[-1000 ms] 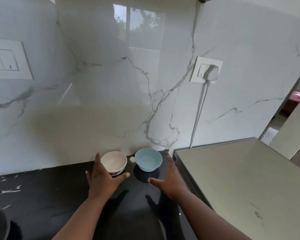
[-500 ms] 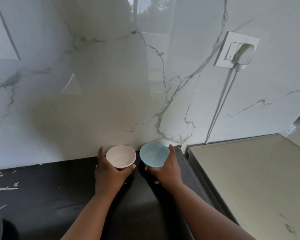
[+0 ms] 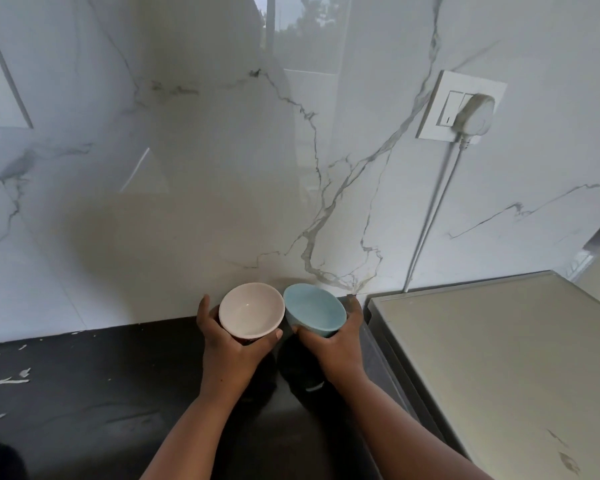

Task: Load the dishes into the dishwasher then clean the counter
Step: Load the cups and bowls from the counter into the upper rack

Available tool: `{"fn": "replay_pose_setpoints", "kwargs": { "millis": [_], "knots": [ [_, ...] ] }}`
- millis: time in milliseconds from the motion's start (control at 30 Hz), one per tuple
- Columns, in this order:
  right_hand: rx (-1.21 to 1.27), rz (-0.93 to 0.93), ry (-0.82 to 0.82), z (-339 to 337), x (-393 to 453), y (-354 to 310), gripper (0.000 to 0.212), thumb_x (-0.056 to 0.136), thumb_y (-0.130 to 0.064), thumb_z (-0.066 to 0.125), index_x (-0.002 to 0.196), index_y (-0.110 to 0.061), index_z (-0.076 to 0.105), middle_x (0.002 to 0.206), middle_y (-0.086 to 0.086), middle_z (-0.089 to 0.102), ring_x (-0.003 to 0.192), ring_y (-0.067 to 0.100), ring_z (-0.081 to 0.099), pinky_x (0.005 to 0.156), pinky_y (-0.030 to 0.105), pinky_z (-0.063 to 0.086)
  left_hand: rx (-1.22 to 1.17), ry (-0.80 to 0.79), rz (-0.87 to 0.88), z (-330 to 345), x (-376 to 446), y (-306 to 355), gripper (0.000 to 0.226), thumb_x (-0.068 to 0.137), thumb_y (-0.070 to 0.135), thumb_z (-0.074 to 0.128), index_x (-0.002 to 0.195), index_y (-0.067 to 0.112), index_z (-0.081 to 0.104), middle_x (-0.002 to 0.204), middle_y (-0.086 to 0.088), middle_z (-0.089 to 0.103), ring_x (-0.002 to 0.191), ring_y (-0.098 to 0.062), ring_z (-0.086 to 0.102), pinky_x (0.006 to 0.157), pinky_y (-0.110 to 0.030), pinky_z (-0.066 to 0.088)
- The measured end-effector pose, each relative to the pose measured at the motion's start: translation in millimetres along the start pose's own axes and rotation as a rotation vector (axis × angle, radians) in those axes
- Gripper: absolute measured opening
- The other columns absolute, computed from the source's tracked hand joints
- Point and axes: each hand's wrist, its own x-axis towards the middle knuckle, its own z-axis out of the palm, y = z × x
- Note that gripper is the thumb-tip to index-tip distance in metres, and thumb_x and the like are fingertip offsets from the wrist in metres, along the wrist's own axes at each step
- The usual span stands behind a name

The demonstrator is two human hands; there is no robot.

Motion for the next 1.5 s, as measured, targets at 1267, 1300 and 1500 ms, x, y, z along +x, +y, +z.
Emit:
{"fn": "replay_pose_setpoints", "kwargs": {
  "millis": [1267,1300,1500],
  "knots": [
    [1.346,0.386,-0.121,-432,-212,24,0.09,0.054,-0.049,0.087,0.127,-0.007,0.057,0.124,0.023,0.06,0.097,0.039,0.059,0.081,0.044,0.054,-0.922,-0.782,-0.617,197,-316,170,0.099,0.03,0.053,0.091,0.117,0.018,0.06,0.118,-0.015,0.065,0.097,-0.031,0.062,0.077,-0.041,0.054],
    [1.343,0.391,-0.062,-465,-227,35,0.085,0.06,-0.055,0.08,0.126,-0.008,0.057,0.123,0.022,0.061,0.096,0.037,0.059,0.08,0.042,0.053,-0.926,-0.862,-0.671,223,-342,176,0.1,0.032,0.054,0.09,0.119,0.017,0.059,0.119,-0.017,0.064,0.099,-0.034,0.062,0.08,-0.043,0.054],
    [1.261,0.399,0.35,-650,-326,100,0.081,0.074,-0.071,0.055,0.128,-0.011,0.054,0.114,0.022,0.063,0.084,0.036,0.063,0.069,0.04,0.056,-0.884,-1.126,-0.843,363,-483,215,0.091,0.043,0.049,0.089,0.12,0.015,0.055,0.119,-0.019,0.059,0.095,-0.035,0.064,0.075,-0.039,0.056]
  ]
}}
